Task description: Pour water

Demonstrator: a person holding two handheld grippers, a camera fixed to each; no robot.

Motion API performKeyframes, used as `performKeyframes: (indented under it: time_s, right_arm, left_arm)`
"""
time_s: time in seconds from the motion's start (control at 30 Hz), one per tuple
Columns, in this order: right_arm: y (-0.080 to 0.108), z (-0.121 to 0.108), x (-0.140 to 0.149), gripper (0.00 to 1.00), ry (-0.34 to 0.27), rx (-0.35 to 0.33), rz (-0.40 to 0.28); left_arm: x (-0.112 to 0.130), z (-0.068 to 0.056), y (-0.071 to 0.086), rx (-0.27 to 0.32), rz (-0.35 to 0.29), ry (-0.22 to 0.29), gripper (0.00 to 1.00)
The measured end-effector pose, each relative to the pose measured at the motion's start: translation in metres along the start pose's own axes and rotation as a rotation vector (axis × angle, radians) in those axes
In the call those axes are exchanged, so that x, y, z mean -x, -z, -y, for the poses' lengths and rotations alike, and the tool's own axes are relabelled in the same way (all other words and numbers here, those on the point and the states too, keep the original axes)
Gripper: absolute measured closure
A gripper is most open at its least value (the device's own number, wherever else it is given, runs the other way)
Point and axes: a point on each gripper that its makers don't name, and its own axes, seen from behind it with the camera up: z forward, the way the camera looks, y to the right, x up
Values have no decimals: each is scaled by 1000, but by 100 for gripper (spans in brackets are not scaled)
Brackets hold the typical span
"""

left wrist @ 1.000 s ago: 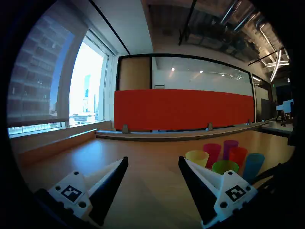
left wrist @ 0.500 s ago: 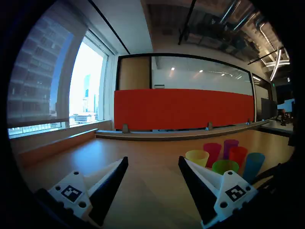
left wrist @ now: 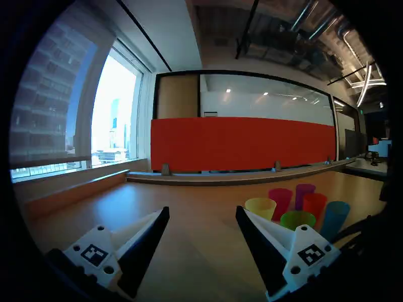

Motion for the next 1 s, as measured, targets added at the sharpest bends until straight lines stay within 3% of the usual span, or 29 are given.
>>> performKeyframes:
  time_s: [0.17, 0.5, 1.0]
  right_arm:
    - [-4, -2, 1, 0, 12, 10, -40]
    - [-7, -7, 12, 0, 134, 85, -99]
    - [-5, -10, 36, 0, 29, 12, -74]
  left_arm:
    - [0, 0, 0, 0, 0, 1, 2]
    - [0, 0, 0, 0, 0, 0, 2]
    - [-1, 0, 0, 0, 0, 0, 2]
